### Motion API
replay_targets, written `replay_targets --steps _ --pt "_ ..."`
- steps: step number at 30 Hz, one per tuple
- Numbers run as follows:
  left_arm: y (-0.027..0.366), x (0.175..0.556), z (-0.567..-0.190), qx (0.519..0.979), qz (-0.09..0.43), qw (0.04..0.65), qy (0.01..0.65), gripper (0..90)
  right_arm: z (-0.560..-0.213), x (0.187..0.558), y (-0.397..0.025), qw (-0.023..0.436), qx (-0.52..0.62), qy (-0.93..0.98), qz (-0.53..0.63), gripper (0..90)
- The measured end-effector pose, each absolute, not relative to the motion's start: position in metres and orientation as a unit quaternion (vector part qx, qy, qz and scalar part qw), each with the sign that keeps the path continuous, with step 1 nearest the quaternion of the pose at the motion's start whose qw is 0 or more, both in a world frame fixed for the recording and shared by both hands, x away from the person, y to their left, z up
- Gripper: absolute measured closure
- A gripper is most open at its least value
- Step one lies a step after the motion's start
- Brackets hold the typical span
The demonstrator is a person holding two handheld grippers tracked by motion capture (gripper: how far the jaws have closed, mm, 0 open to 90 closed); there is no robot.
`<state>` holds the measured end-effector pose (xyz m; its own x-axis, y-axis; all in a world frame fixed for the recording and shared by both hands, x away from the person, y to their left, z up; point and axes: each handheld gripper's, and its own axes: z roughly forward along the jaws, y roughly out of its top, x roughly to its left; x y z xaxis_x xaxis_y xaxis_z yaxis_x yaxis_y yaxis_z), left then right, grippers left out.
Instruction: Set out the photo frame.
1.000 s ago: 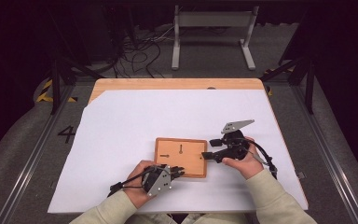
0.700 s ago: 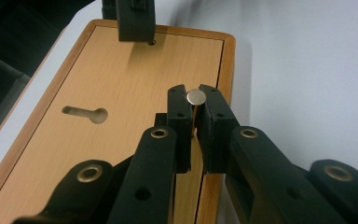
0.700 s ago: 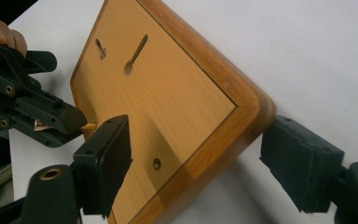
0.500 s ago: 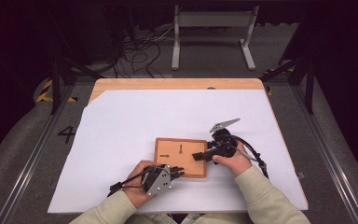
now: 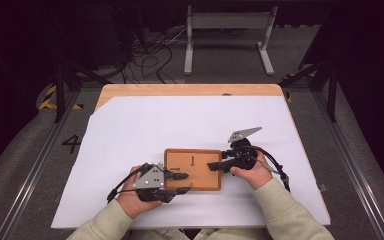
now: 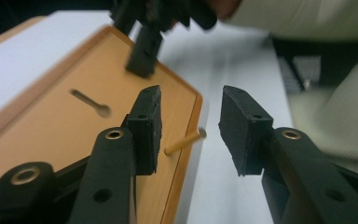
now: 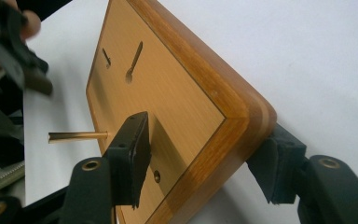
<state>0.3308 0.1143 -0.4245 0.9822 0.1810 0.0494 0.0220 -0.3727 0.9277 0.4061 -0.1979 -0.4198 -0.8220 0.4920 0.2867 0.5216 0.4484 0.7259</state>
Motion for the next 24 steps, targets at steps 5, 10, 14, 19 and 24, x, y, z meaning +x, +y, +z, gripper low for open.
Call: replay_targets --steps 5,10,14,19,24 --pt "0.138 0.337 -0.408 0.793 0.082 0.595 0.105 55.1 -0.414 0.397 -0.196 -0.015 -0.271 -0.858 -0.436 43.9" --pt "0.158 0.345 -0.405 0.761 0.101 0.623 0.151 54.3 -0.408 0.386 -0.195 -0.044 -0.239 -0.868 -0.434 46.4" --pt "0.167 0.347 -0.404 0.745 0.119 0.634 0.169 54.2 -0.404 0.378 -0.197 -0.063 -0.210 -0.874 -0.433 49.3" --pt "0.185 0.355 -0.408 0.713 0.149 0.647 0.227 53.0 -0.398 0.363 -0.199 -0.088 -0.164 -0.883 -0.430 54.6" --pt "0.192 0.362 -0.415 0.721 0.167 0.621 0.259 52.4 -0.393 0.350 -0.201 -0.095 -0.129 -0.890 -0.427 61.4"
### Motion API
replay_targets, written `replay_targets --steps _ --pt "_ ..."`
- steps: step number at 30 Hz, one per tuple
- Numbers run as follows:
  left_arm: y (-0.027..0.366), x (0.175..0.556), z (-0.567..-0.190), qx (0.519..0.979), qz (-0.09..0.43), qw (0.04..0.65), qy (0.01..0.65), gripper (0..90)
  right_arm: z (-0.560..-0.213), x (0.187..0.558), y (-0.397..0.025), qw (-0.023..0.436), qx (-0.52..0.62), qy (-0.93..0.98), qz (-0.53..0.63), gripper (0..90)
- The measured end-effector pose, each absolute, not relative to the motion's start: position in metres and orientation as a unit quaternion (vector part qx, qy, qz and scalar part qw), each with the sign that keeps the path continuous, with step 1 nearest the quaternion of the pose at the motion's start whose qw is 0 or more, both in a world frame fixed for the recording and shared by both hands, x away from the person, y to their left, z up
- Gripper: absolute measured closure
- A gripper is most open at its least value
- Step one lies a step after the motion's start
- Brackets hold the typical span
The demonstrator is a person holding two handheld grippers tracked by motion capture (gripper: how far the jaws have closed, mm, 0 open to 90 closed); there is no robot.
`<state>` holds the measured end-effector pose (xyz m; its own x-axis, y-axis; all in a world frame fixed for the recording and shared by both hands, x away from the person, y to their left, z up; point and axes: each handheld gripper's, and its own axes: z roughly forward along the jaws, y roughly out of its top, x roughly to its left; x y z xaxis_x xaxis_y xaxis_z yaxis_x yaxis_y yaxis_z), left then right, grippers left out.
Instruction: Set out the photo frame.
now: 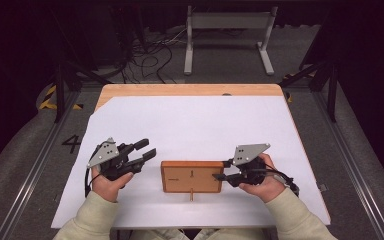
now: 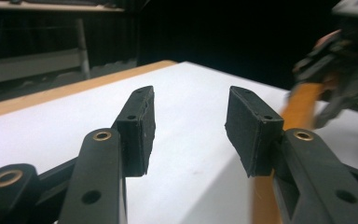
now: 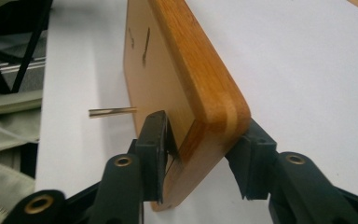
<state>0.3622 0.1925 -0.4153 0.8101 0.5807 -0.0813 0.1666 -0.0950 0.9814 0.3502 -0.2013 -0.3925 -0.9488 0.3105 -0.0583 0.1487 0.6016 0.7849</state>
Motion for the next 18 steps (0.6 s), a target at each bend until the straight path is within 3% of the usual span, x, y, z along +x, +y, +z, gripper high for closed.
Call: replay_targets --steps 4,10,18 --pt "0.193 0.366 -0.421 0.725 0.162 0.614 0.268 52.1 -0.389 0.337 -0.203 0.084 0.095 0.897 0.423 67.0" --pt "0.190 0.370 -0.426 0.738 0.152 0.600 0.270 52.0 -0.387 0.326 -0.202 0.088 0.075 0.902 0.416 67.1" --pt "0.185 0.370 -0.428 0.751 0.153 0.586 0.263 51.9 -0.391 0.314 -0.201 0.060 0.059 0.911 0.404 57.3"
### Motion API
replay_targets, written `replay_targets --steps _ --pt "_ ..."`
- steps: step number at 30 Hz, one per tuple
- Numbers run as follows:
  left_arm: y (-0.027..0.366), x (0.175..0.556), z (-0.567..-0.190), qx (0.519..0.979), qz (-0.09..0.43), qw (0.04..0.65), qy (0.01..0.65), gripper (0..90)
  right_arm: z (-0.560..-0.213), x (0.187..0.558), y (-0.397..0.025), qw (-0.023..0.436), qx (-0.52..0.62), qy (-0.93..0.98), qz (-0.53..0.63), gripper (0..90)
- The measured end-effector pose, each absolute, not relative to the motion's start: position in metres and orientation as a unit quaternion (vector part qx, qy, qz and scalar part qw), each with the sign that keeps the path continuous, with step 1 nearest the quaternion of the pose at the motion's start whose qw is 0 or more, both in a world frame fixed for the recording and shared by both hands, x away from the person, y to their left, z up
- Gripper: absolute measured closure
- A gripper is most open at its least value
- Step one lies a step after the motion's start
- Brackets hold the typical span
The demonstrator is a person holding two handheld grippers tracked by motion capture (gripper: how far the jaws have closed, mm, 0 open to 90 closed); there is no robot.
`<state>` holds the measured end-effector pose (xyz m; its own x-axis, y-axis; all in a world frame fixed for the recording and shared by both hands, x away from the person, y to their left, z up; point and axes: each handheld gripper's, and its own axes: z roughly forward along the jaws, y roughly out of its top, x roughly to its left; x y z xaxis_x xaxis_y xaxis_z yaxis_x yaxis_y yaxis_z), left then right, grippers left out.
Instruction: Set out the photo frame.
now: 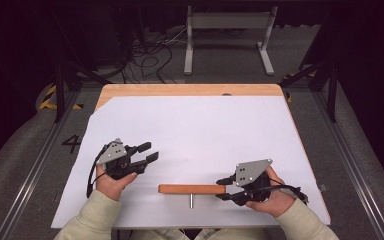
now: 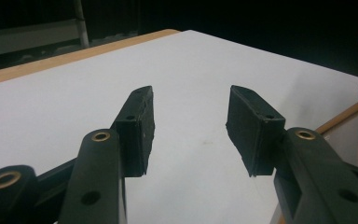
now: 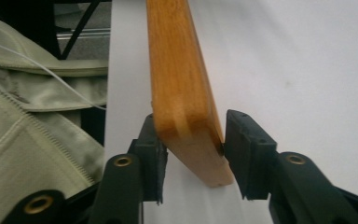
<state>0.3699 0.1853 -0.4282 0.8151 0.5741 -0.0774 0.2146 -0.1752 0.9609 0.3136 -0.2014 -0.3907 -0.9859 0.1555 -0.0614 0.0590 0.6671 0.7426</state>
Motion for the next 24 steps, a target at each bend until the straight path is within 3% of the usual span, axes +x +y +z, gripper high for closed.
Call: replay_targets --steps 6,12,18,24 --pt "0.184 0.371 -0.430 0.756 0.144 0.581 0.265 51.9 -0.395 0.310 -0.204 0.053 0.063 0.913 0.400 51.7" --pt "0.183 0.372 -0.431 0.758 0.142 0.579 0.265 51.9 -0.410 0.317 -0.211 0.045 0.103 0.925 0.362 53.9" --pt "0.183 0.371 -0.431 0.762 0.136 0.573 0.270 53.2 -0.430 0.324 -0.211 0.010 0.127 0.946 0.299 89.2" --pt "0.183 0.372 -0.432 0.763 0.139 0.572 0.268 54.1 -0.434 0.321 -0.201 -0.018 0.115 0.948 0.297 90.0"
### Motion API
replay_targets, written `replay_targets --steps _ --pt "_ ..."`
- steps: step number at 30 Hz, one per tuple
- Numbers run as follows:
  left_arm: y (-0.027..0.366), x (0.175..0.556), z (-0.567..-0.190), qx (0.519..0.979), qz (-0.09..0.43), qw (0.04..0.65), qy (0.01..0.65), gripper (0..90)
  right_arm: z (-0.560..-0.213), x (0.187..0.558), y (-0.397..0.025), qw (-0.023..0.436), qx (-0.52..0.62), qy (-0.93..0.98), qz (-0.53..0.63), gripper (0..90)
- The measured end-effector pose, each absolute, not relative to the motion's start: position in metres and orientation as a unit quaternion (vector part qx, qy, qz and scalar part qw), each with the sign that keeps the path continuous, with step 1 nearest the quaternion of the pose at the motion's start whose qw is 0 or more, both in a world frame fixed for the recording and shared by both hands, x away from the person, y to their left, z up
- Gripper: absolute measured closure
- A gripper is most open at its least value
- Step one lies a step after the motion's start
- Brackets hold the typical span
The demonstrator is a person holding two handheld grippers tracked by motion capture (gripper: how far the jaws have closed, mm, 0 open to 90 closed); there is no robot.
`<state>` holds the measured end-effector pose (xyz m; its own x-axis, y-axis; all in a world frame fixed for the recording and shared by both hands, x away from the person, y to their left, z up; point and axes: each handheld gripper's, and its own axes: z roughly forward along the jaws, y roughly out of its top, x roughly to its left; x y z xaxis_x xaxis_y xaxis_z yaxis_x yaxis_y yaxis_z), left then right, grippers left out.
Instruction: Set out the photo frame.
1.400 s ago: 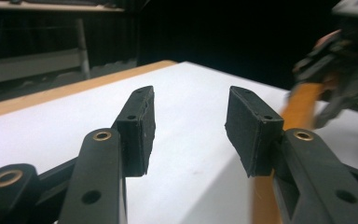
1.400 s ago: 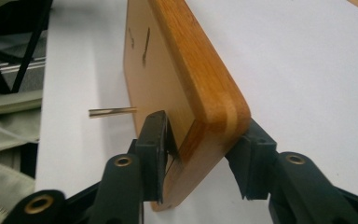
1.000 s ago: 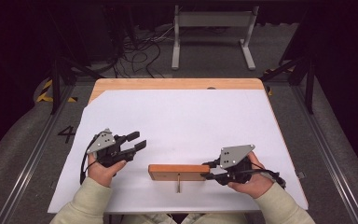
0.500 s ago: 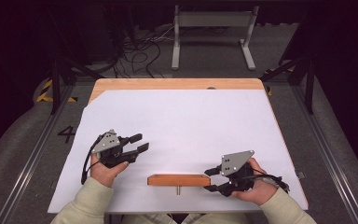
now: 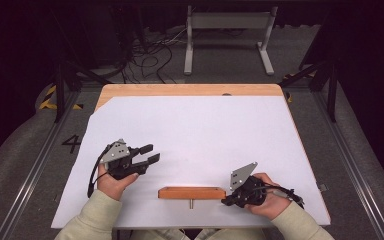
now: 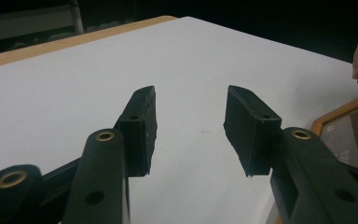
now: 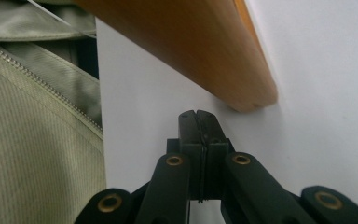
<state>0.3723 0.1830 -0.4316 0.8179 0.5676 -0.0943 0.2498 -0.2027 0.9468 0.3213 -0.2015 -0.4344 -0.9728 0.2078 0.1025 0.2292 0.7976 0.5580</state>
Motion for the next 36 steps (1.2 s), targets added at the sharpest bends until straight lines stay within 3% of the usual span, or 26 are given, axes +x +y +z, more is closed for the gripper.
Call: replay_targets --steps 19,36 --pt "0.183 0.373 -0.433 0.767 0.139 0.564 0.271 54.9 -0.441 0.356 -0.202 0.016 -0.231 -0.899 -0.370 90.0" --pt "0.186 0.374 -0.436 0.781 0.159 0.533 0.284 54.8 -0.436 0.410 -0.168 -0.021 -0.268 -0.889 -0.372 90.0"
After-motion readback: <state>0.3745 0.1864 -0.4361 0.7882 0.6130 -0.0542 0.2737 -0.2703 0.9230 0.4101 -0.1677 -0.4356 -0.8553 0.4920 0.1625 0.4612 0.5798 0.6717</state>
